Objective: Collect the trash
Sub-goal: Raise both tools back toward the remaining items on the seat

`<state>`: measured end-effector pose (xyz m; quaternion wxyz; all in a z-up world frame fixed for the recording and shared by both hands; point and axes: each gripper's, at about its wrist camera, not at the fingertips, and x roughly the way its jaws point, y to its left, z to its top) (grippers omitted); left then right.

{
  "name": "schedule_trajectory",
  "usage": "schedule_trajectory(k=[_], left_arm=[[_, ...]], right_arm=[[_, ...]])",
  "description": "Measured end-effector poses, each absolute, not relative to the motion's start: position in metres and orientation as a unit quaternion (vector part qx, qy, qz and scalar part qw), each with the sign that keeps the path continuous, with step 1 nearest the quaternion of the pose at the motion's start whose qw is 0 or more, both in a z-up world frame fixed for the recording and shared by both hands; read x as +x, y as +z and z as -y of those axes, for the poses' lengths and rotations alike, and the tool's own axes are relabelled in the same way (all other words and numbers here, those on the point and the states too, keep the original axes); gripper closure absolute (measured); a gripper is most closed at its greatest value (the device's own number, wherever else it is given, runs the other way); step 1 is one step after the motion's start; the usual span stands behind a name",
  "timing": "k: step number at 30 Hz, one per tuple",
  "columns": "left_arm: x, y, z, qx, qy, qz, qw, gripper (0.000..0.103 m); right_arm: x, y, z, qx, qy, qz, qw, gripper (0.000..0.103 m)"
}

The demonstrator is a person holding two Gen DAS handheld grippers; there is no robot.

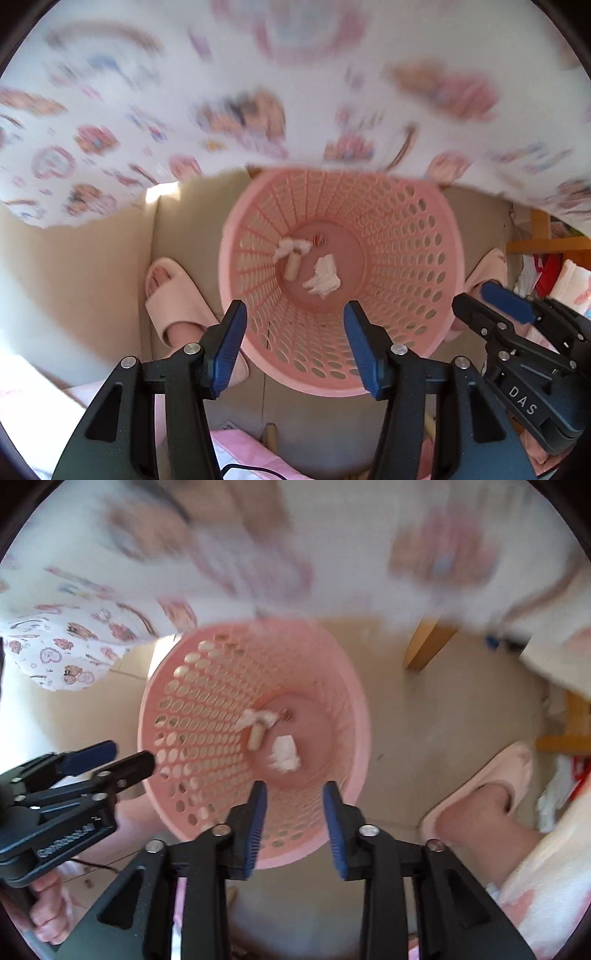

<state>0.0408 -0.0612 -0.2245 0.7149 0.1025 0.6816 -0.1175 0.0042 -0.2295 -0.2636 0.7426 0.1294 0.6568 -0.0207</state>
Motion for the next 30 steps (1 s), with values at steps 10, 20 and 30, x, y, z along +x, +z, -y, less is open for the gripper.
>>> schedule_trajectory(k=[10,20,30], left_arm=[[0.026,-0.125,0.059,0.113,-0.125,-0.558,0.813,0.039],[0.021,-0.060,0.042,0.082,-0.114,-0.454,0.880,0.009],[0.031,-0.046,0.037,0.040,-0.112,-0.419,0.900,0.001]], right_arm=[[-0.009,-0.170,0.230,0.103,-0.023,-0.545,0.832,0.049],[-0.032,-0.090,0.229,0.077,-0.014,-0.424,0.902,0.034],[-0.035,-0.070,0.234,0.057,-0.025,-0.394,0.917,0.030]])
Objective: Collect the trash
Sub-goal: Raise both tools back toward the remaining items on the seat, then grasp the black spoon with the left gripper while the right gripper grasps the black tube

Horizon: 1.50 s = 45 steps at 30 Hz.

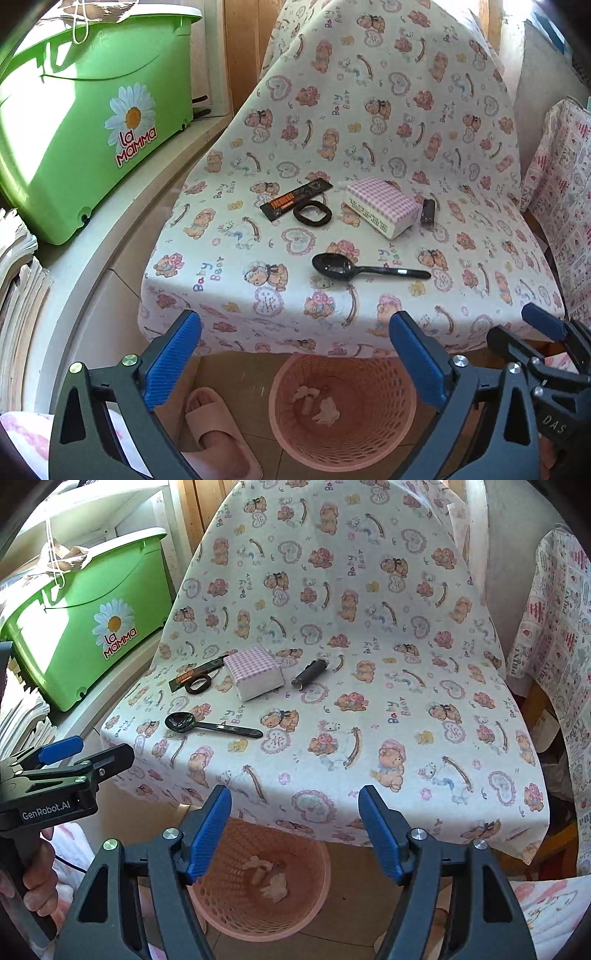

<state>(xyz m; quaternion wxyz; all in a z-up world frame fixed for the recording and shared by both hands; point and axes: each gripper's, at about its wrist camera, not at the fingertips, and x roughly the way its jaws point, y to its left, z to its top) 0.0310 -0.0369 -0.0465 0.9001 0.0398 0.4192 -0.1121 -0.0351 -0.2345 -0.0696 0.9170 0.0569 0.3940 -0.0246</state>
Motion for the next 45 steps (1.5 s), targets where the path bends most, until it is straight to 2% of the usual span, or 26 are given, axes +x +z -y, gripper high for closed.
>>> schedule_trajectory(k=[8,10,12,16,25,27,29,32,38,45], left_arm=[[0.061,-0.050,0.043,-0.011,-0.128,-0.403,0.906,0.003],[0.064,-0.051,0.046,-0.005,-0.133,-0.394,0.909,0.010],[0.068,-0.053,0.050,0.000,-0.136,-0.396,0.908,0.029],[0.076,-0.063,0.055,0.002,-0.138,-0.412,0.901,0.053],[0.089,-0.084,0.053,-0.017,-0.127,-0.451,0.883,0.071],[0.088,-0.084,0.054,-0.010,-0.131,-0.448,0.884,0.078],[0.089,-0.084,0.055,-0.016,-0.141,-0.451,0.881,0.079],[0.088,-0.085,0.057,-0.014,-0.150,-0.454,0.878,0.098],[0.080,-0.065,0.053,-0.036,-0.159,-0.424,0.891,0.101],[0.061,-0.021,0.035,-0.058,-0.151,-0.333,0.929,0.102]], right_arm=[[-0.030,-0.071,0.235,0.056,-0.032,-0.396,0.916,0.030],[-0.028,-0.072,0.236,0.056,-0.032,-0.396,0.916,0.030],[-0.026,-0.072,0.236,0.053,-0.033,-0.396,0.916,0.030],[-0.022,-0.070,0.236,0.045,-0.035,-0.391,0.919,0.030],[-0.018,-0.067,0.243,0.056,-0.034,-0.387,0.920,0.030],[-0.017,-0.066,0.245,0.059,-0.033,-0.386,0.920,0.030],[-0.017,-0.066,0.248,0.062,-0.035,-0.385,0.920,0.030],[-0.018,-0.065,0.251,0.066,-0.037,-0.385,0.920,0.030],[-0.019,-0.063,0.257,0.071,-0.045,-0.382,0.920,0.030],[-0.013,-0.057,0.258,0.067,-0.052,-0.367,0.927,0.030]])
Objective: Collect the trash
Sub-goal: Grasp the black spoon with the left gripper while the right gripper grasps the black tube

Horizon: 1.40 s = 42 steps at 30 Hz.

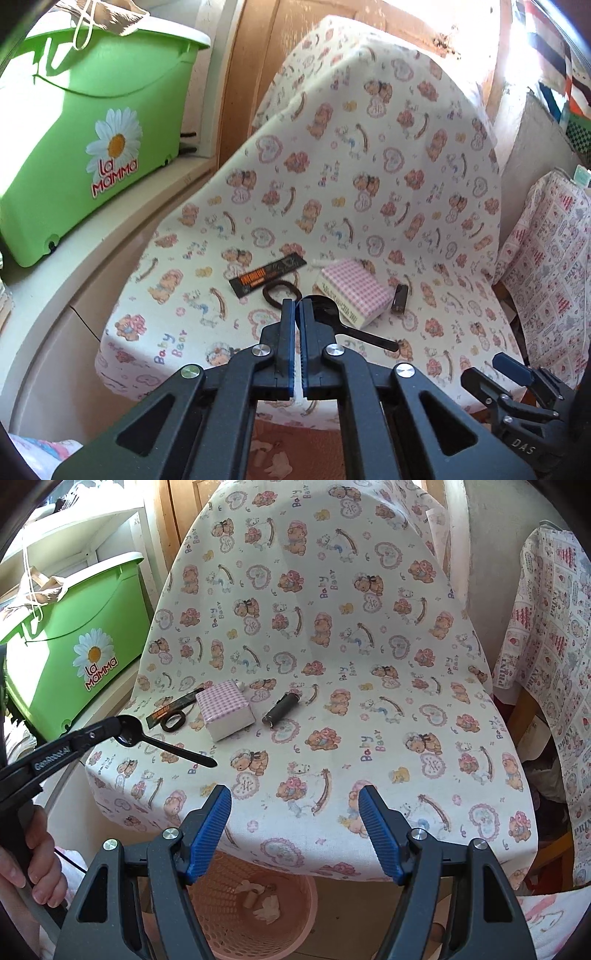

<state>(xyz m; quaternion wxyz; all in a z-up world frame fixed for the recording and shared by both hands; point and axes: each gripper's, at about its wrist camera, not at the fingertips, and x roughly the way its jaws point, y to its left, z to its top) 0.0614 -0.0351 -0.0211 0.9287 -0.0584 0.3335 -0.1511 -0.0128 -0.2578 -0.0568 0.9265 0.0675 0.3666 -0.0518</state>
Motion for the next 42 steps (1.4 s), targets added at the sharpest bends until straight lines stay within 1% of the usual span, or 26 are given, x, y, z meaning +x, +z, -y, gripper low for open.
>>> schedule_trajectory(k=[5,9,12,16,19,22,24,26,27,28,29,30,31,36,42], left_arm=[[0.054,-0.008,0.029,-0.028,-0.102,-0.288,0.952,0.101],[0.060,-0.010,0.022,-0.036,-0.090,-0.296,0.950,0.101],[0.064,-0.009,0.012,-0.066,-0.092,-0.302,0.946,0.101],[0.067,-0.007,0.005,-0.074,-0.087,-0.295,0.949,0.101],[0.070,-0.007,0.004,-0.076,-0.087,-0.296,0.948,0.101],[0.071,-0.008,0.006,-0.070,-0.083,-0.296,0.949,0.101],[0.071,-0.009,0.006,-0.071,-0.085,-0.298,0.948,0.101],[0.071,-0.009,0.005,-0.074,-0.087,-0.299,0.947,0.101],[0.071,-0.009,0.005,-0.075,-0.088,-0.299,0.947,0.101],[0.071,-0.008,0.005,-0.076,-0.090,-0.300,0.947,0.101],[0.071,-0.008,0.005,-0.076,-0.092,-0.300,0.946,0.101],[0.070,-0.008,0.005,-0.075,-0.094,-0.300,0.946,0.101],[0.070,-0.008,0.005,-0.074,-0.094,-0.300,0.946,0.101],[0.065,-0.007,0.004,-0.075,-0.097,-0.299,0.946,0.101],[0.061,-0.006,0.008,-0.063,-0.101,-0.306,0.945,0.101]], right_arm=[[0.017,-0.054,0.250,0.023,-0.071,-0.345,0.935,0.030],[0.047,-0.064,0.250,0.048,-0.070,-0.369,0.925,0.030],[0.067,-0.074,0.248,0.058,-0.074,-0.380,0.920,0.030],[0.089,-0.083,0.250,0.063,-0.088,-0.380,0.919,0.030],[0.098,-0.084,0.251,0.065,-0.097,-0.372,0.921,0.033],[0.107,-0.089,0.250,0.066,-0.099,-0.379,0.918,0.040],[0.112,-0.093,0.249,0.059,-0.101,-0.384,0.916,0.047],[0.111,-0.093,0.246,0.046,-0.108,-0.371,0.921,0.048],[0.111,-0.094,0.245,0.049,-0.101,-0.368,0.923,0.051],[0.111,-0.096,0.244,0.055,-0.090,-0.371,0.923,0.055],[0.112,-0.100,0.243,0.061,-0.077,-0.376,0.921,0.069],[0.109,-0.101,0.242,0.054,-0.082,-0.365,0.926,0.073],[0.105,-0.101,0.240,0.048,-0.087,-0.357,0.929,0.087],[0.092,-0.093,0.248,0.080,-0.069,-0.346,0.932,0.094],[0.069,-0.069,0.251,0.092,-0.042,-0.331,0.938,0.094]])
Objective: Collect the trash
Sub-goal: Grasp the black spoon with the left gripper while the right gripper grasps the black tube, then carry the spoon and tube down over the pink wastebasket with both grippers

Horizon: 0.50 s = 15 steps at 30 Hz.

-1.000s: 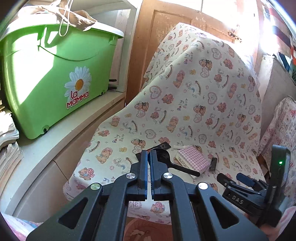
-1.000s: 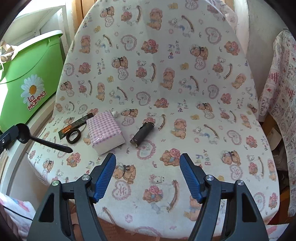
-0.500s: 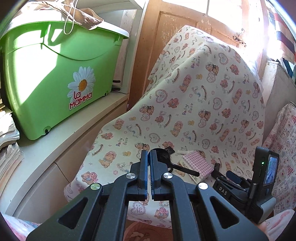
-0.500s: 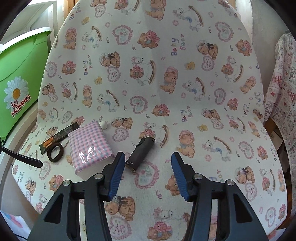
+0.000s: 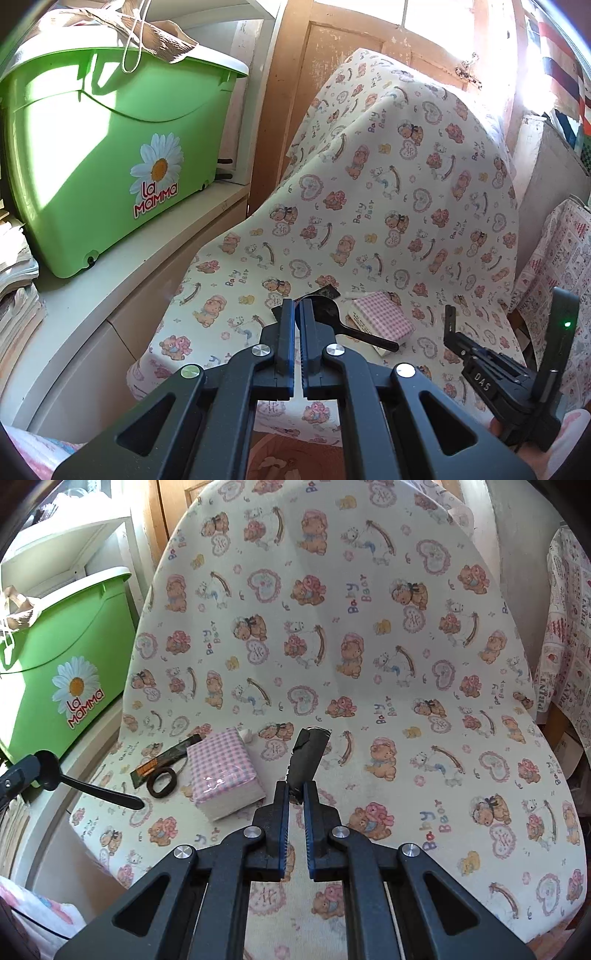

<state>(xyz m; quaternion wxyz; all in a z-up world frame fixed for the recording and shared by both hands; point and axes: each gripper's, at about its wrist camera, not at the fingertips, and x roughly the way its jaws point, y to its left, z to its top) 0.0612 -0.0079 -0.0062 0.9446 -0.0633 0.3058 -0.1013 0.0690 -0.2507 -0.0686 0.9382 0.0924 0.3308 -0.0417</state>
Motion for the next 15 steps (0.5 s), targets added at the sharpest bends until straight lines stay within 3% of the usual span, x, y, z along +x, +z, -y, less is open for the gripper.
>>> schedule_trajectory(k=[15], left_arm=[[0.037,0.004,-0.009,-0.078,-0.143,-0.309,0.937,0.101]], right_arm=[[-0.003,-0.012,0.236,0.074,-0.001,-0.297,0.952,0.094]])
